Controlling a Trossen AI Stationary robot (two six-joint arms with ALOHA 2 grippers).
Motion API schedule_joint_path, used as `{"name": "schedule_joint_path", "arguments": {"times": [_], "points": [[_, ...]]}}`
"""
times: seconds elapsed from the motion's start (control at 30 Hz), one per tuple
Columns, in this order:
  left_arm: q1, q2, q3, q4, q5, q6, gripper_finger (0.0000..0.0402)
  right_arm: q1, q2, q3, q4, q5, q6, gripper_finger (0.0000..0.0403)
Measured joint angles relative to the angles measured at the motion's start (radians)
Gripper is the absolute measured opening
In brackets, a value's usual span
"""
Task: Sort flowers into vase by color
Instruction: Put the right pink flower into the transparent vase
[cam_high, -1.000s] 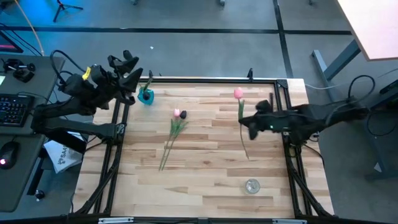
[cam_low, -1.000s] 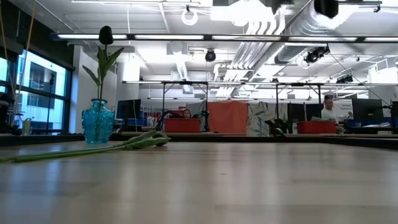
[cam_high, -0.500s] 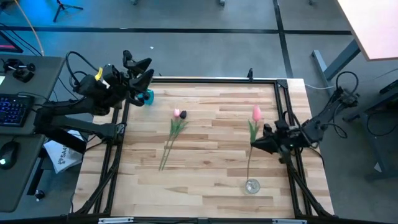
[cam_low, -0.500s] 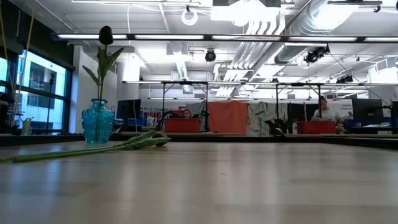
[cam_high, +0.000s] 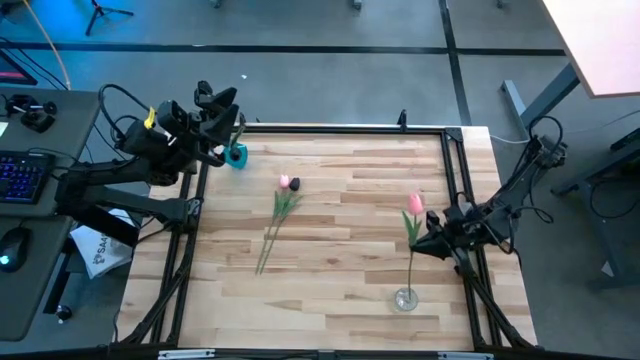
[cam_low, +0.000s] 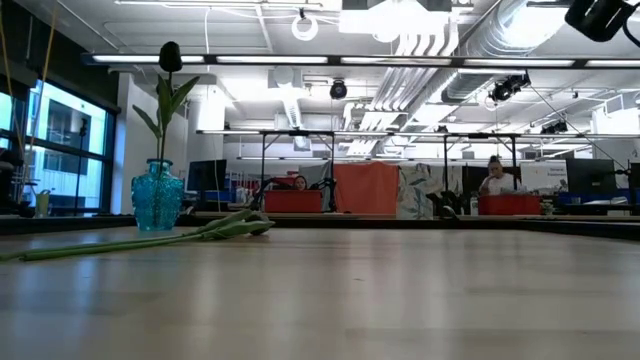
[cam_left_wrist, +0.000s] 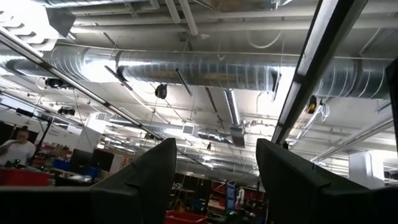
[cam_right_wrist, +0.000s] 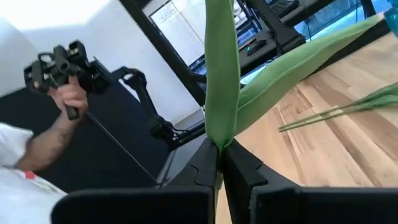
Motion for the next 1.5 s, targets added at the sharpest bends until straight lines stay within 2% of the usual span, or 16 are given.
{"name": "schedule_joint_path", "arguments": {"times": [0.17,0.37,0.7,0.83,1.07,1.2,1.37,1.5], "points": [[0.0,0.007,0.0,-0.001,-0.03,-0.024,0.0209,0.0,0.0,0.0,-0.005,-0.048,-0.044,0.0004],[0.001,0.013,0.0,-0.001,-0.034,-0.042,0.0209,0.0,0.003,0.0,-0.047,-0.141,-0.003,0.0005],[0.001,0.014,0.0,0.0,-0.079,-0.043,0.0209,0.0,0.003,0.0,-0.109,-0.187,0.01,0.0013],[0.001,0.014,0.0,0.0,-0.08,-0.043,0.0209,0.0,0.003,0.001,-0.168,-0.191,0.076,0.006],[0.001,0.014,0.0,0.0,-0.081,-0.042,0.0209,0.0,0.003,0.027,-0.208,-0.212,0.127,0.0184],[0.001,0.014,0.0,-0.001,-0.08,-0.042,0.0209,-0.002,0.003,0.093,-0.369,-0.225,0.18,0.0241],[0.001,0.014,0.0,-0.004,-0.077,-0.042,0.0209,-0.002,0.003,0.191,-0.611,-0.232,0.25,0.0277],[0.001,0.014,0.0,-0.008,-0.077,-0.042,0.0209,-0.002,0.003,0.263,-0.662,-0.258,0.265,0.0282]]}}
